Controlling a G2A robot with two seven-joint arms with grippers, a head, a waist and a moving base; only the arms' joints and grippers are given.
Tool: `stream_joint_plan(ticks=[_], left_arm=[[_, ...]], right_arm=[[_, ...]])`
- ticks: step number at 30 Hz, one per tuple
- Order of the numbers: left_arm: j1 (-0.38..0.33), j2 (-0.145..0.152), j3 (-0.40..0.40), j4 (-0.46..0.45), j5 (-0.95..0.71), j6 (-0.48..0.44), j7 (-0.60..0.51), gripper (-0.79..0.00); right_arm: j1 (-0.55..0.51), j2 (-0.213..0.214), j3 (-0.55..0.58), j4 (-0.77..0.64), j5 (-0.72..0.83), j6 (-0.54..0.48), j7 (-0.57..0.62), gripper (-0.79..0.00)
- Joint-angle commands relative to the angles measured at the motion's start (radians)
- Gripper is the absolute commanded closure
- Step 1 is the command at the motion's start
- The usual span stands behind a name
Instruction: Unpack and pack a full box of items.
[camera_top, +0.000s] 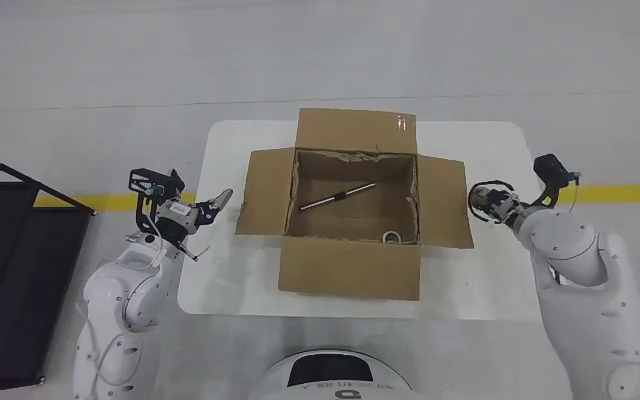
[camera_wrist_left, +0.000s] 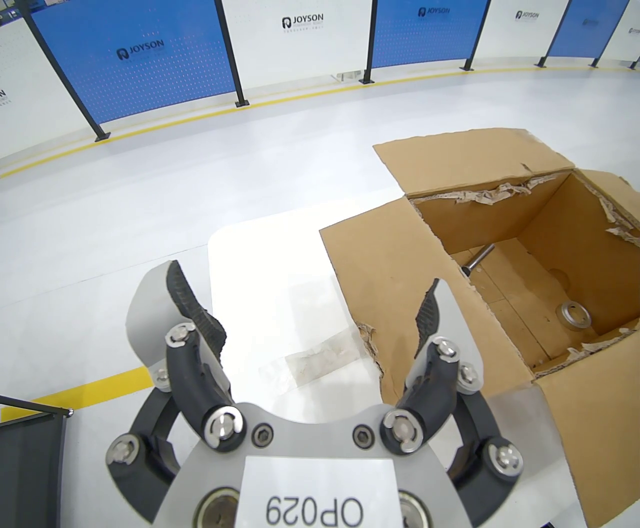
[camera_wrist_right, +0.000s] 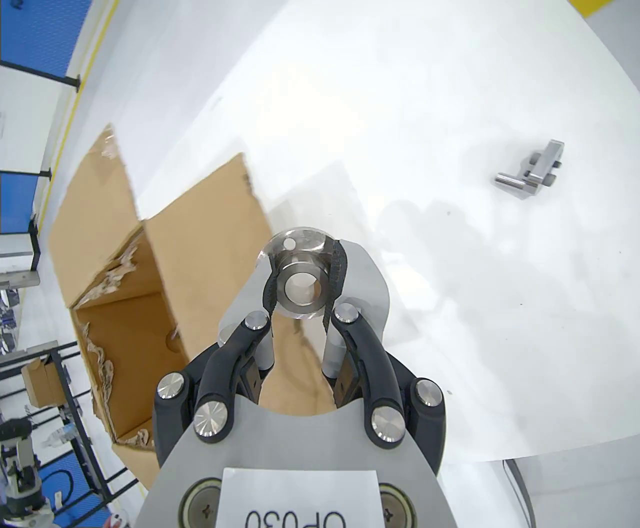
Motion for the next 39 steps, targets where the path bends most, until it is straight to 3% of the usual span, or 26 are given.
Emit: stream_joint_plan(ticks=[1,10,24,29,39], left_arm=[[0.0,0.0,0.0,0.0,0.0,0.0,0.0,-0.785],[0.0,0.0,0.0,0.0,0.0,0.0,0.0,-0.785],[0.0,0.0,0.0,0.0,0.0,0.0,0.0,-0.785],[0.0,0.0,0.0,0.0,0.0,0.0,0.0,-0.785],[0.0,0.0,0.0,0.0,0.0,0.0,0.0,-0.785]], right_arm=[[0.039,0.0,-0.012,0.091,0.002,0.01,0.011,0.0],[0.201,0.003,-0.087,0.344,-0.035,0.048,0.06,0.0],[0.271,0.005,-0.1,0.518,-0.017,0.051,0.07,0.0],[0.276,0.006,-0.103,0.544,-0.009,0.047,0.072,-0.2],[0.278,0.009,-0.105,0.548,-0.013,0.066,0.061,-0.259]])
